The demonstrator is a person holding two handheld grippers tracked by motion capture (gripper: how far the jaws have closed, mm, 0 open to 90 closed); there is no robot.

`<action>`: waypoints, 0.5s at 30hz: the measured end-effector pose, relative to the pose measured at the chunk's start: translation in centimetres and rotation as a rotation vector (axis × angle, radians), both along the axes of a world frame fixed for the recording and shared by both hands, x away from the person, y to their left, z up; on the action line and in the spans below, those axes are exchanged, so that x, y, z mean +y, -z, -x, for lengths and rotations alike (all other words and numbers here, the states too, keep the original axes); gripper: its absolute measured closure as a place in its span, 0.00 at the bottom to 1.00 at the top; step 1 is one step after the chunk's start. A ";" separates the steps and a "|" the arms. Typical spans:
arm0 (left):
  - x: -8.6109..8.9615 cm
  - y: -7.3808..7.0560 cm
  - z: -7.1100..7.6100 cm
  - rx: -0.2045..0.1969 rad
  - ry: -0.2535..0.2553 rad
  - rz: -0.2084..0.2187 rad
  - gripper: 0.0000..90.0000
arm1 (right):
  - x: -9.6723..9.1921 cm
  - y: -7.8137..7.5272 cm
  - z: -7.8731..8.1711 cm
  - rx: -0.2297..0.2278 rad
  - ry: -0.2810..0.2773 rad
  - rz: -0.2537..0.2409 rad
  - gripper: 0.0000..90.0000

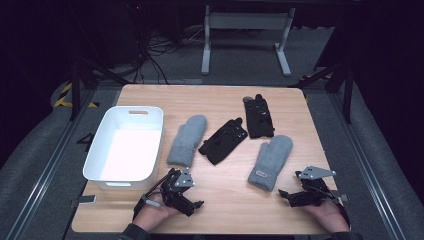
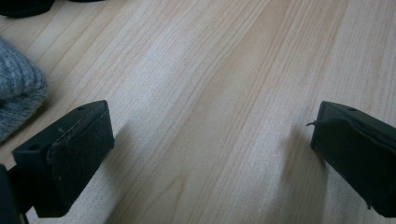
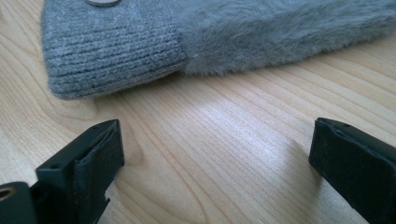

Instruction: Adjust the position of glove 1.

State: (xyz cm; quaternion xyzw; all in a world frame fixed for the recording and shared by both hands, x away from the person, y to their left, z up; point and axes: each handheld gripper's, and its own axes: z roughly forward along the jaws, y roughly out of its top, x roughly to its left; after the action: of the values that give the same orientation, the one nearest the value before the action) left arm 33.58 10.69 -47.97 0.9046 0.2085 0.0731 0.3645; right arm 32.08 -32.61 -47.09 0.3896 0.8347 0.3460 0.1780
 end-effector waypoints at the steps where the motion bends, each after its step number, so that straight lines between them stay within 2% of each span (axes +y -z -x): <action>1: 0.0 0.0 0.0 0.002 -0.002 0.001 0.00 | 0.0 0.0 0.0 0.000 0.000 0.000 0.04; 4: -0.1 0.0 0.0 -0.001 -0.009 0.002 0.00 | 0.0 0.0 0.0 0.002 -0.002 -0.001 0.06; 5: -0.1 0.0 0.0 -0.002 -0.009 0.001 0.00 | 0.0 -0.1 0.0 0.003 -0.005 -0.001 0.11; 6: -0.1 0.0 0.0 -0.002 -0.010 0.002 0.00 | 0.0 -0.4 0.1 0.002 -0.012 0.000 0.23; 9: -0.1 0.0 0.0 -0.001 -0.009 0.002 0.00 | 0.1 -1.2 0.4 -0.001 -0.011 -0.007 0.31; 12: -0.1 0.0 0.0 -0.001 -0.011 0.004 0.00 | 0.2 -2.2 0.4 -0.020 -0.016 -0.021 0.48; 15: -0.1 0.0 0.0 0.000 -0.010 0.003 0.00 | 0.2 -3.2 -0.2 -0.018 -0.022 -0.032 0.66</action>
State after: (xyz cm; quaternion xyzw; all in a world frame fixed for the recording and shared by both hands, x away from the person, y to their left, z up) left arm 33.55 10.63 -47.97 0.9031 0.2131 0.0747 0.3653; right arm 32.31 -32.41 -43.90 0.3800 0.8317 0.3649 0.1752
